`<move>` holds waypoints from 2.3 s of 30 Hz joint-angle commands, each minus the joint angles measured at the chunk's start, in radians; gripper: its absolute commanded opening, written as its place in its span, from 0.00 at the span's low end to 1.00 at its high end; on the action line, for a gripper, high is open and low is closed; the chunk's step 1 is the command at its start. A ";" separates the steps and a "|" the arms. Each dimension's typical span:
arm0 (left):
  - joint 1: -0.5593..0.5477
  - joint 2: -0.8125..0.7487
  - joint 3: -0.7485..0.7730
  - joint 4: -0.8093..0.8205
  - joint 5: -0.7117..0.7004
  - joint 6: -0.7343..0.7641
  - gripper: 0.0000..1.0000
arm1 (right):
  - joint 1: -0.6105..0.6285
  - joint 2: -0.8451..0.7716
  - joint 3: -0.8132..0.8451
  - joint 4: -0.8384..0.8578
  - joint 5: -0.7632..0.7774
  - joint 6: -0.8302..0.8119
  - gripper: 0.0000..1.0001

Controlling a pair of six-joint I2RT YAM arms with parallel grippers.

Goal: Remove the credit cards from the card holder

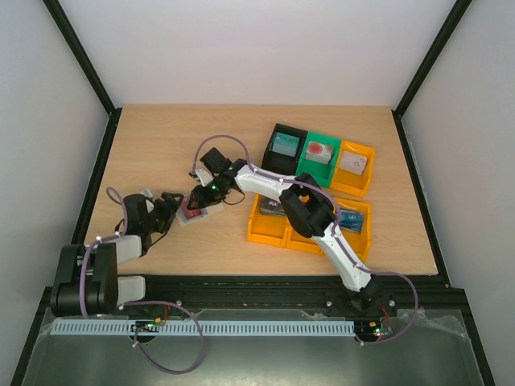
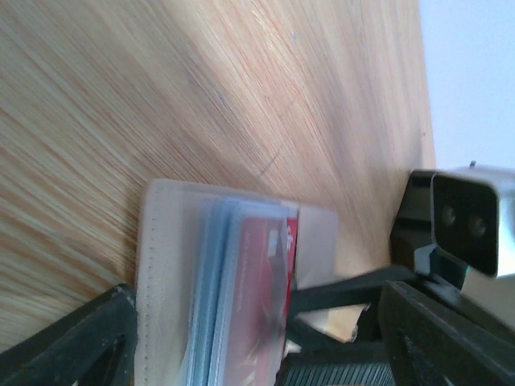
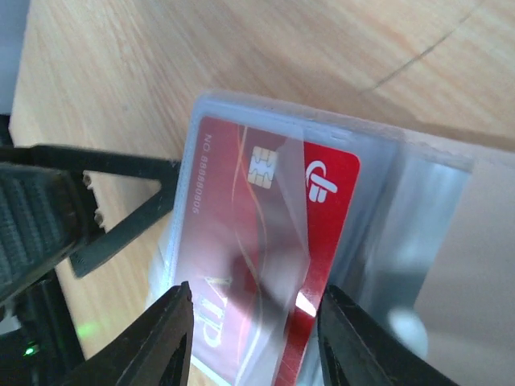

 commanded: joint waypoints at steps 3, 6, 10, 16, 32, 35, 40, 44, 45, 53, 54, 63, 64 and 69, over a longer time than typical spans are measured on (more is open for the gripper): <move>0.007 -0.011 -0.028 0.115 0.024 0.014 0.68 | 0.016 -0.006 -0.043 0.082 -0.175 0.062 0.40; -0.006 -0.012 -0.036 0.129 0.035 0.019 0.62 | 0.014 -0.009 -0.060 0.145 -0.213 0.108 0.38; -0.035 -0.016 -0.043 0.135 0.043 0.026 0.61 | 0.008 -0.015 -0.073 0.211 -0.236 0.159 0.36; -0.080 -0.017 -0.053 0.095 0.037 0.095 0.50 | -0.018 -0.042 -0.118 0.296 -0.218 0.221 0.32; -0.072 -0.070 -0.027 0.072 0.039 0.231 0.02 | -0.116 -0.165 -0.182 0.250 -0.218 0.158 0.34; -0.064 -0.109 0.020 0.097 0.169 0.302 0.02 | -0.157 -0.244 -0.191 0.195 -0.267 0.078 0.37; -0.053 -0.207 0.139 0.116 0.371 0.339 0.02 | -0.203 -0.415 -0.190 0.094 -0.331 -0.052 0.37; -0.068 -0.341 0.264 0.063 0.394 0.406 0.02 | -0.204 -0.556 -0.227 0.160 -0.379 -0.029 0.34; -0.076 -0.366 0.297 0.047 0.403 0.432 0.02 | -0.204 -0.591 -0.253 0.219 -0.382 0.008 0.32; -0.146 -0.468 0.371 0.167 0.387 0.300 0.02 | -0.184 -0.816 -0.452 0.565 -0.301 0.166 0.21; -0.148 -0.469 0.385 0.175 0.393 0.298 0.02 | -0.180 -0.825 -0.456 0.555 -0.287 0.160 0.19; -0.185 -0.477 0.449 0.274 0.522 0.283 0.02 | -0.131 -0.864 -0.476 0.514 -0.224 0.094 0.13; -0.197 -0.477 0.449 0.272 0.533 0.289 0.02 | -0.123 -0.866 -0.478 0.519 -0.228 0.089 0.12; -0.221 -0.486 0.440 0.230 0.544 0.313 0.02 | -0.105 -0.877 -0.479 0.575 -0.263 0.096 0.13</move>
